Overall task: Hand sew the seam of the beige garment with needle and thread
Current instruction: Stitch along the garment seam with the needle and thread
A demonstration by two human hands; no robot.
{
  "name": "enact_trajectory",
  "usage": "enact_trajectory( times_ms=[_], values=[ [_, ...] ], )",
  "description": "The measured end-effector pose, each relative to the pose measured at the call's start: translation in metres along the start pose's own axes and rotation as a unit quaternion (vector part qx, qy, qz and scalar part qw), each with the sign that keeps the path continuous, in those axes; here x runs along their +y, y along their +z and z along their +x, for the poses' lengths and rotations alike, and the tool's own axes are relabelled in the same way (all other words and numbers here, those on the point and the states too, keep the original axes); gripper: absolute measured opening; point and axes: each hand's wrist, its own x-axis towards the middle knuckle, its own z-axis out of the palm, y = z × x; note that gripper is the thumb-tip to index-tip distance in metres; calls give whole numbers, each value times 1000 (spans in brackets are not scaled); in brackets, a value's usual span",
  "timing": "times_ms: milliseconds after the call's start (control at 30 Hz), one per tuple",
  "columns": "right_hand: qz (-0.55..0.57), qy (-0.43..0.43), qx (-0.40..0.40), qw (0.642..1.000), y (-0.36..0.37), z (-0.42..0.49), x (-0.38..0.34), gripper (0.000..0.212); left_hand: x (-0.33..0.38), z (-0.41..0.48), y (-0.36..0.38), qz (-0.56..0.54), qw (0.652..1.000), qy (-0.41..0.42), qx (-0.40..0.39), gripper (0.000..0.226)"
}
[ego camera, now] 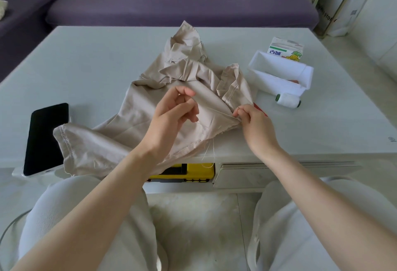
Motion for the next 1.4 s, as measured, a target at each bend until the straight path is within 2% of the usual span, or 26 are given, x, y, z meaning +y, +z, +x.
enact_trajectory(
  times_ms=[133,267,333,400,467,533,667,933,1133,1300,1400],
  values=[
    [-24,-60,33,997,4,-6,-1,24,-2,-2,2,87,996,-1,0,17],
    [64,-118,68,989,1,-13,-15,21,-6,-7,7,169,985,-23,-35,16],
    [143,-109,23,983,1,-17,-20,24,-9,-9,9,188,981,-28,-47,14],
    [229,-77,-74,968,1,-22,-26,26,-11,-9,11,198,978,-25,-57,11],
    [250,-55,-156,954,1,-25,-30,26,-11,-10,14,211,975,-23,-65,9],
    [243,-45,-191,950,1,-24,-33,26,-11,-11,15,217,973,-27,-71,9],
    [205,-38,-184,960,1,-21,-31,32,-12,-10,15,208,976,-34,-62,8],
    [166,-29,-81,982,-1,-8,-18,30,0,-10,12,167,985,-28,-31,11],
    [75,-6,-13,997,0,1,-8,29,5,-7,5,62,998,4,-26,15],
    [33,35,-13,999,4,7,2,30,10,-8,0,-11,999,37,-22,14],
    [-17,37,-42,998,5,3,6,28,12,-9,1,14,999,34,-25,12]
  ],
)
